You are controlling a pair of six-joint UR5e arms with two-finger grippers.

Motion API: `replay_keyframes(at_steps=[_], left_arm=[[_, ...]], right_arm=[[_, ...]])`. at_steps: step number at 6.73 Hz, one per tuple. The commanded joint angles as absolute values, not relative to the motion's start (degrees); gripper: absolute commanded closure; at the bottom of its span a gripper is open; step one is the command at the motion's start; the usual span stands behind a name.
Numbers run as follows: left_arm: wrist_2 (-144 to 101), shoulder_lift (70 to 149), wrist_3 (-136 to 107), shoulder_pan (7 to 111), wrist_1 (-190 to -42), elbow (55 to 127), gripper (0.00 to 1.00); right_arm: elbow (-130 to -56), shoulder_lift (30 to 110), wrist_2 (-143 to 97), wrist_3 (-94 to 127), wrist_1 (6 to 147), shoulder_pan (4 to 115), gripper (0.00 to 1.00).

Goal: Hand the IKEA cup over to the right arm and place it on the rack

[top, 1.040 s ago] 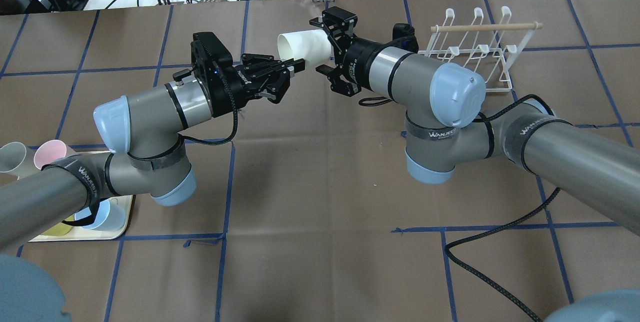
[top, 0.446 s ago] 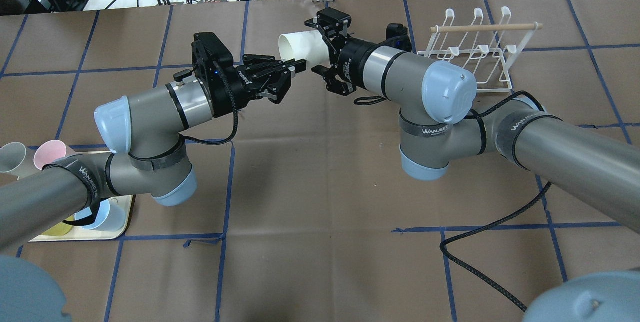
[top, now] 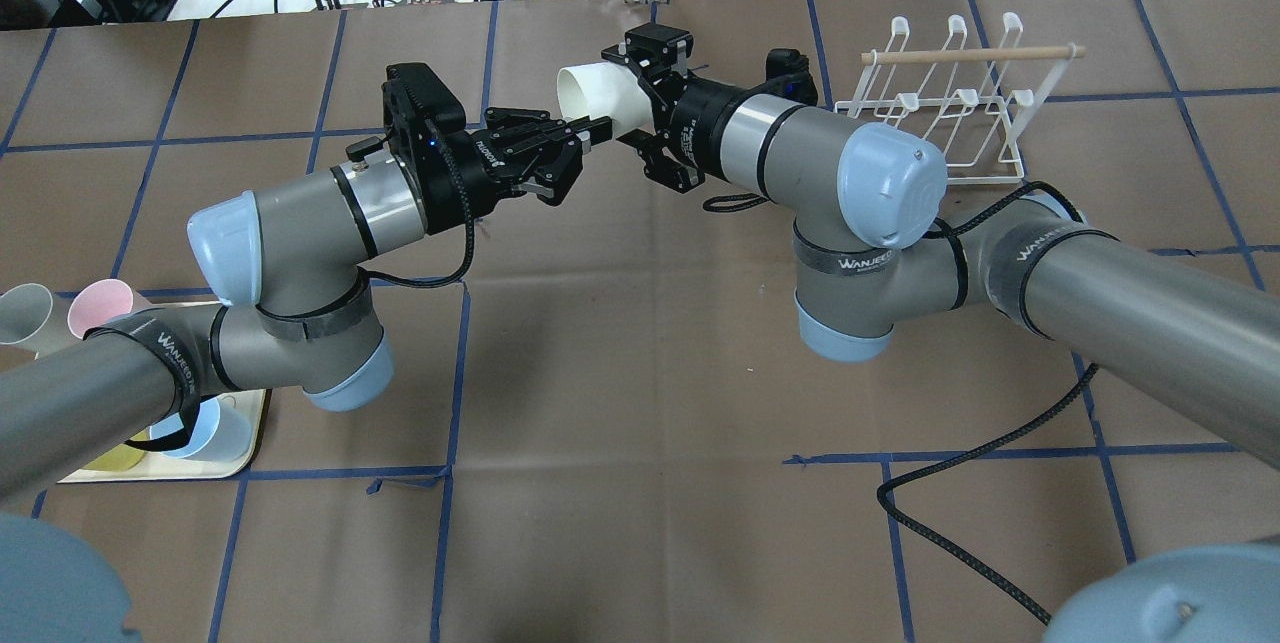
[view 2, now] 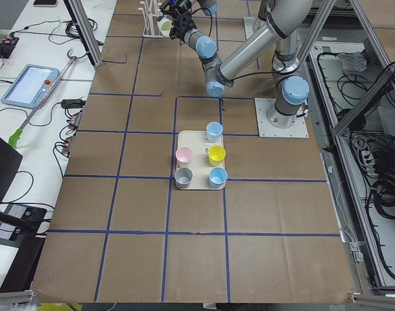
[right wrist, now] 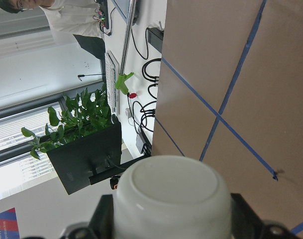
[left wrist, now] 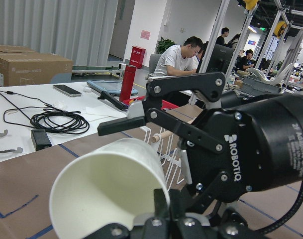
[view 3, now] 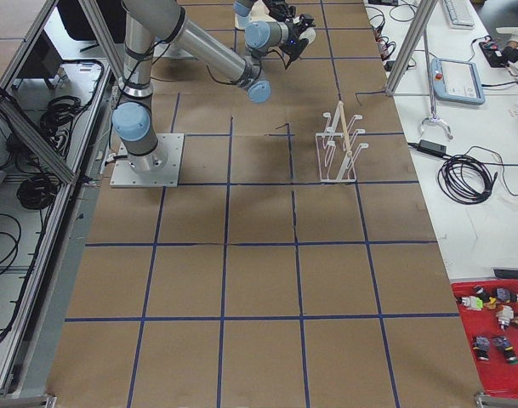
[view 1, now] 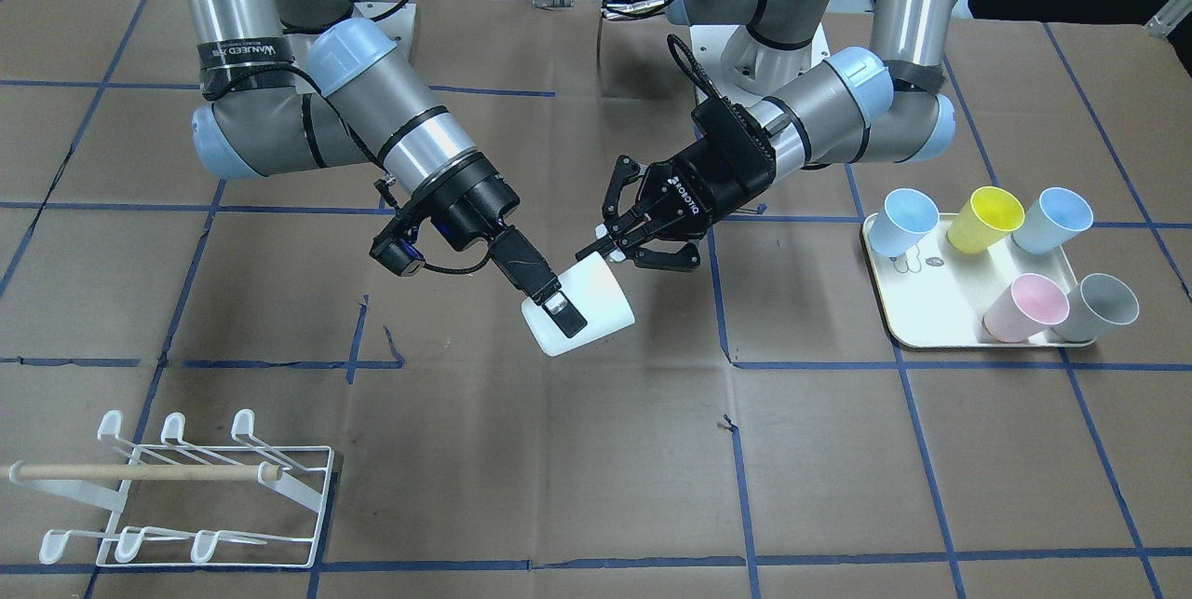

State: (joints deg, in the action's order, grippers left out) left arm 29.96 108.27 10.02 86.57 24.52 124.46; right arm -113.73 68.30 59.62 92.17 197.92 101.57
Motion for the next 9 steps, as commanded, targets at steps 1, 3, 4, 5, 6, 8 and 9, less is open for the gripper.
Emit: replay_keyframes(at_steps=[1,3,4,5,6,8,9], left_arm=[[29.97,108.11,9.84,86.66,24.52,124.45,0.97],[31.54,107.84,9.84,86.57,24.52,123.84,0.7],[31.55,107.75,9.84,86.57,24.52,123.84,0.64],[31.55,107.58,9.84,86.57,24.61,123.75,0.57],[31.55,107.49,9.84,86.31,24.52,123.66,0.5],[30.94,106.18,9.76,83.08,24.52,124.27,0.37],[28.59,105.56,8.71,78.97,24.78,124.36,0.32]], right_arm=[[-113.64,68.38,59.41,92.2,198.02,101.6,0.54],[-113.56,68.38,59.41,92.11,198.02,101.6,0.61],[-113.55,68.38,59.41,92.11,198.1,101.6,0.61],[-113.47,68.38,59.41,92.02,198.11,101.6,0.61],[-113.03,68.29,59.41,91.93,198.11,101.6,0.61],[-111.63,67.68,59.41,91.58,198.02,100.73,0.61],[-111.45,67.33,59.41,91.5,198.37,99.33,0.62]])
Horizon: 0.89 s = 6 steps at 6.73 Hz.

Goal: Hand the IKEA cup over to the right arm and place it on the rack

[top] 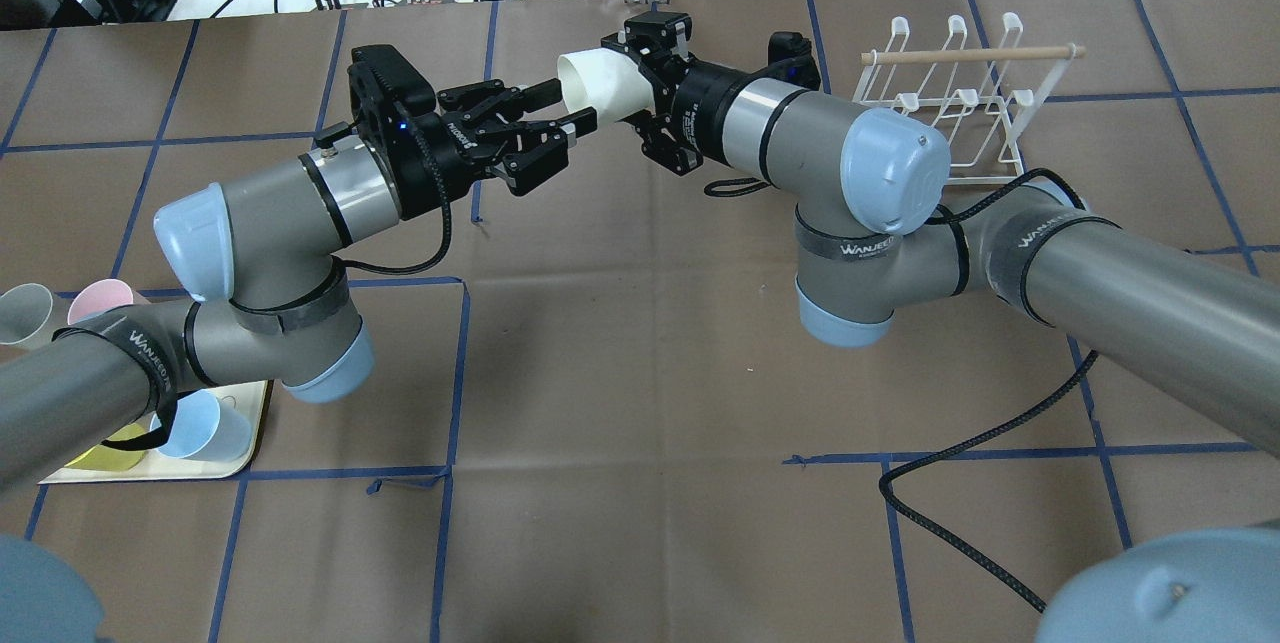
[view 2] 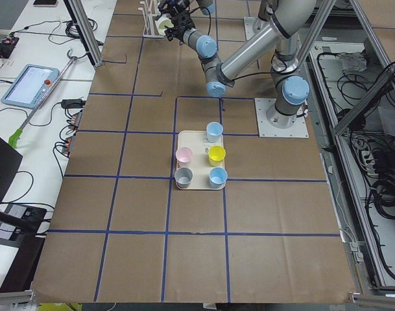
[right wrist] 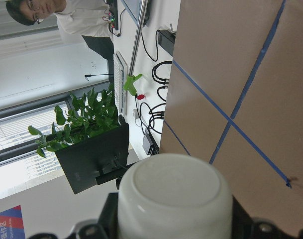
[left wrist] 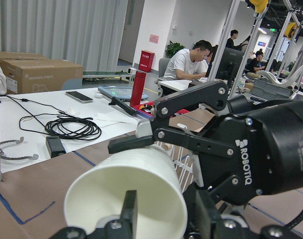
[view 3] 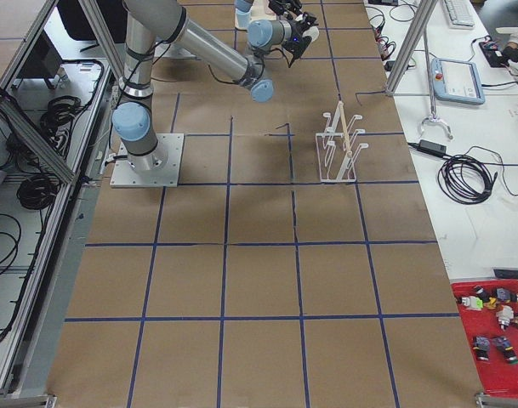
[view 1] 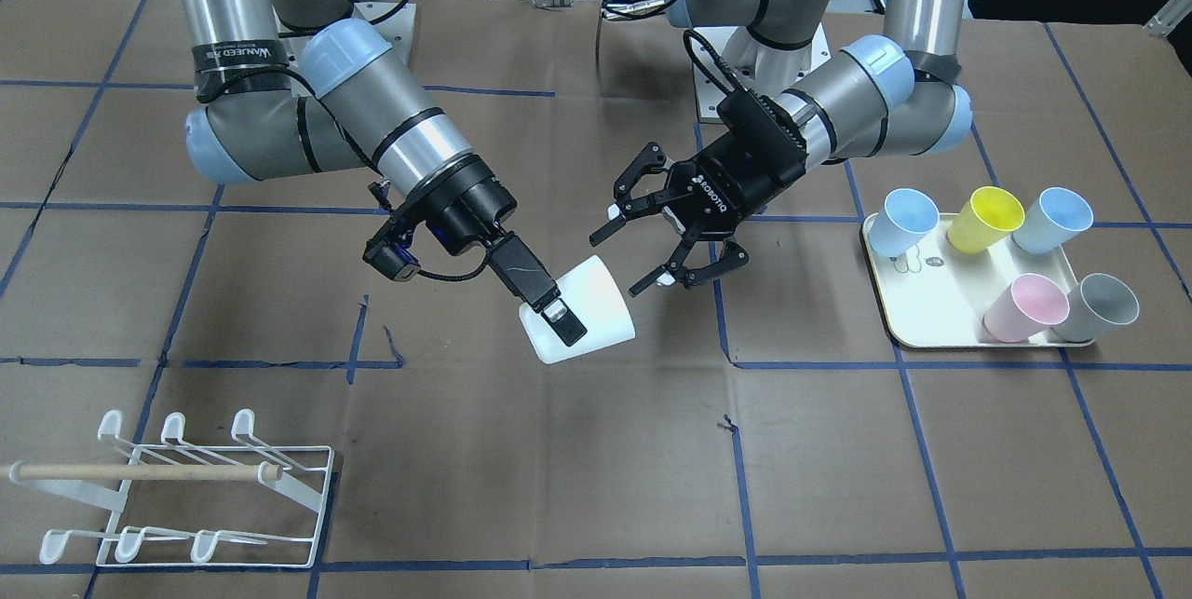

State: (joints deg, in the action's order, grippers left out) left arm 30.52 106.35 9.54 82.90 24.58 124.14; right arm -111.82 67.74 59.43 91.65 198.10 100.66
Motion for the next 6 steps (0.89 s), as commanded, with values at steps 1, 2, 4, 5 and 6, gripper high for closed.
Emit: replay_keyframes(at_steps=[1,2,4,5,6], left_arm=[[25.43,103.9,7.92,75.36,24.7,124.63,0.31],[23.05,103.8,7.91,72.28,24.78,125.24,0.31],[24.16,106.42,7.65,71.89,23.48,124.54,0.18],[27.56,105.04,5.56,71.81,19.9,124.19,0.09],[34.65,103.99,5.45,72.07,15.08,124.19,0.05]], right_arm=[[-111.18,67.15,59.41,89.23,198.37,97.23,0.66],[-110.4,67.5,59.59,82.25,198.11,94.94,0.75],[-109.16,67.68,60.29,45.65,198.02,89.85,0.79],[-109.16,67.59,60.81,29.08,198.37,88.0,0.82],[-108.81,67.24,64.82,9.6,198.46,85.37,0.82]])
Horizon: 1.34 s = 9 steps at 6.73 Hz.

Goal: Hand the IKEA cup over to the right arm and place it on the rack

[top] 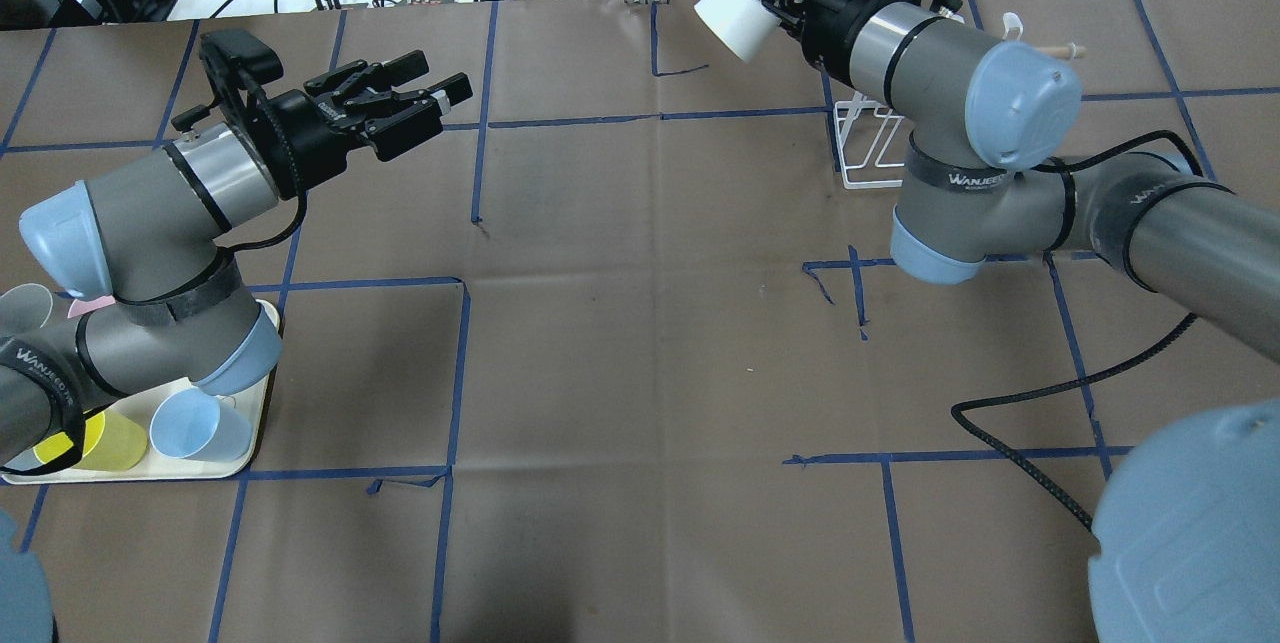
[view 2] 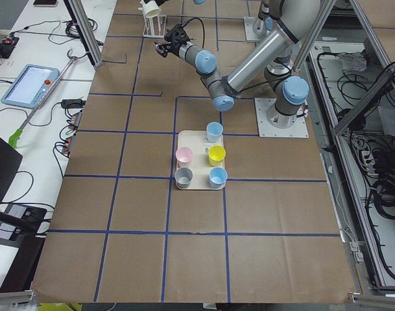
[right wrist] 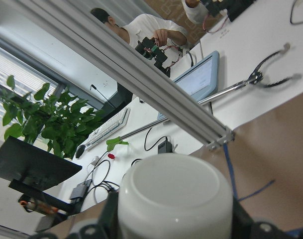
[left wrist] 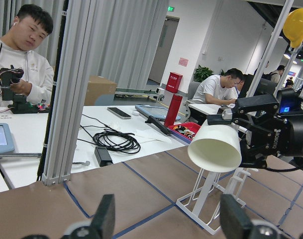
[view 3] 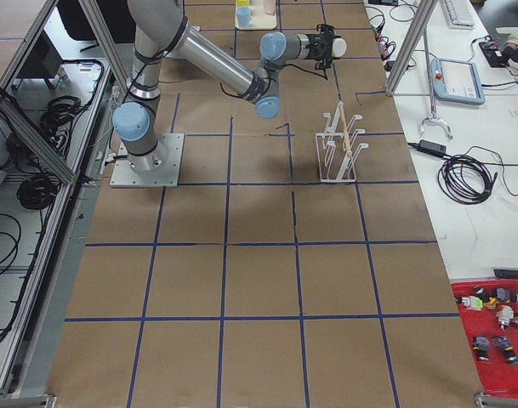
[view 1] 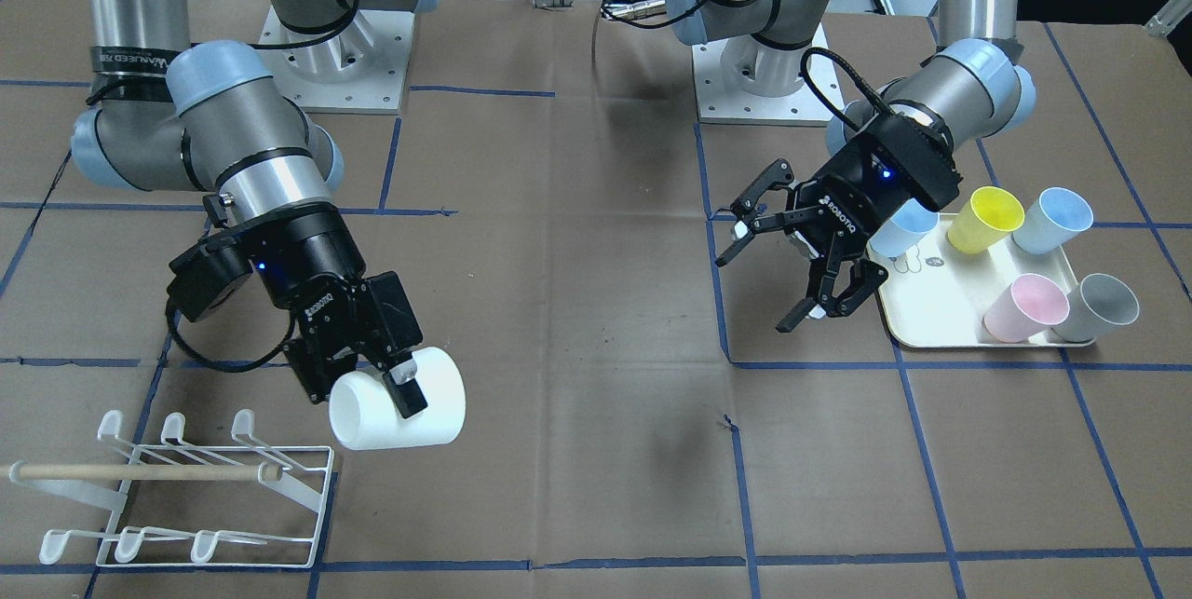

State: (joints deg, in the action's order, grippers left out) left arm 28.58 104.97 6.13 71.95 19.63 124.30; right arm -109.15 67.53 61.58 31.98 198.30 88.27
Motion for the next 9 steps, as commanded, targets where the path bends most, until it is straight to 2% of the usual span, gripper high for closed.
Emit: replay_keyframes(at_steps=[1,2,4,6,8,9], left_arm=[[43.5,103.8,5.54,72.85,9.55,123.84,0.03],[51.25,103.28,5.45,75.21,1.49,121.14,0.03],[71.54,101.43,5.19,82.84,-27.63,109.22,0.02],[80.14,100.12,3.62,84.73,-56.65,98.75,0.02],[84.53,95.48,1.58,84.73,-80.49,91.88,0.02],[84.55,92.58,1.5,84.73,-85.99,90.71,0.02]], right_arm=[[-107.5,66.89,67.39,1.05,198.54,82.82,0.82],[-105.32,65.14,71.5,0.62,199.15,82.18,0.86],[-102.31,59.18,72.69,0.26,206.43,82.0,0.86],[-102.39,58.01,75.67,-5.94,206.81,81.57,0.86],[-102.48,56.43,75.76,-6.15,206.98,81.12,0.86],[-102.22,55.82,75.76,-6.15,206.98,81.04,0.86]])
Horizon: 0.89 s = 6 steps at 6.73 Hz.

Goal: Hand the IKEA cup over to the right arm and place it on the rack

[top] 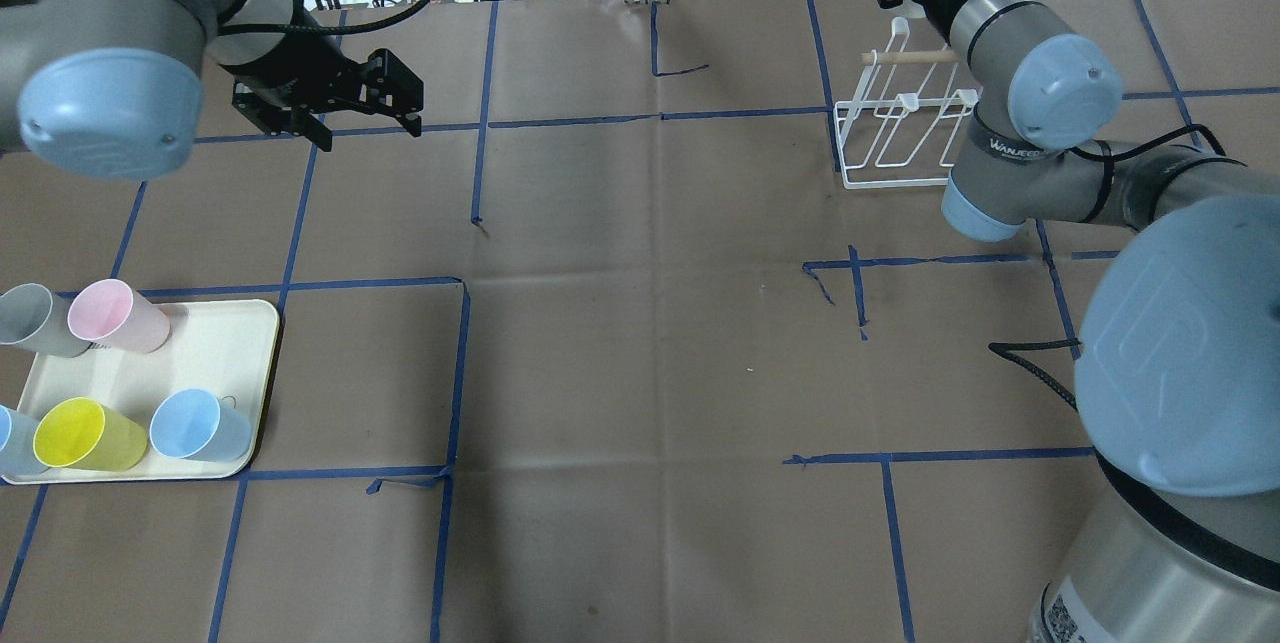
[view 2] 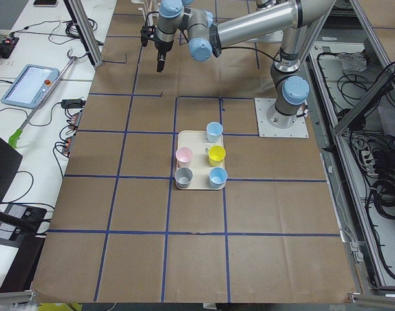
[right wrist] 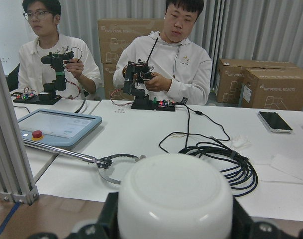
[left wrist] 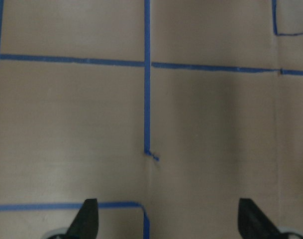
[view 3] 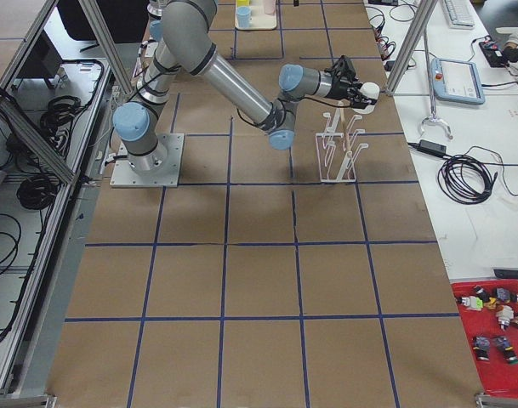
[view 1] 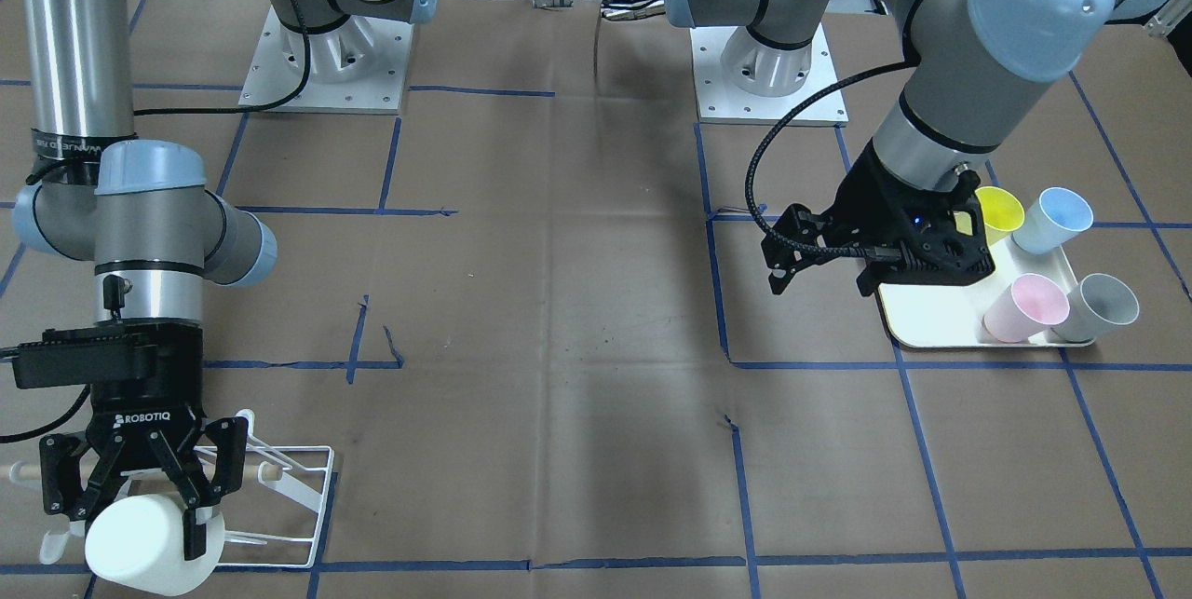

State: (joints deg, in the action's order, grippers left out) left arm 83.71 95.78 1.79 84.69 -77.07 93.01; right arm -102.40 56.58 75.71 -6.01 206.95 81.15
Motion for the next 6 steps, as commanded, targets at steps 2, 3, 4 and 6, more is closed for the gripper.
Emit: replay_keyframes(at_steps=[2,3,4,6], left_arm=[[84.55,90.45,0.79,84.81,-86.92,92.36,0.01],[84.64,89.66,0.79,84.81,-87.1,92.81,0.01],[84.9,88.69,1.31,84.73,-87.36,94.55,0.01],[95.12,85.27,4.11,83.33,-86.58,102.0,0.01]], right_arm=[[-102.22,54.24,75.67,-6.15,207.68,80.95,0.86],[-102.39,54.14,75.67,-6.15,207.69,81.03,0.86],[-102.65,53.88,75.67,-6.07,207.69,81.04,0.85],[-103.35,53.7,75.76,-6.06,207.51,81.04,0.53]])
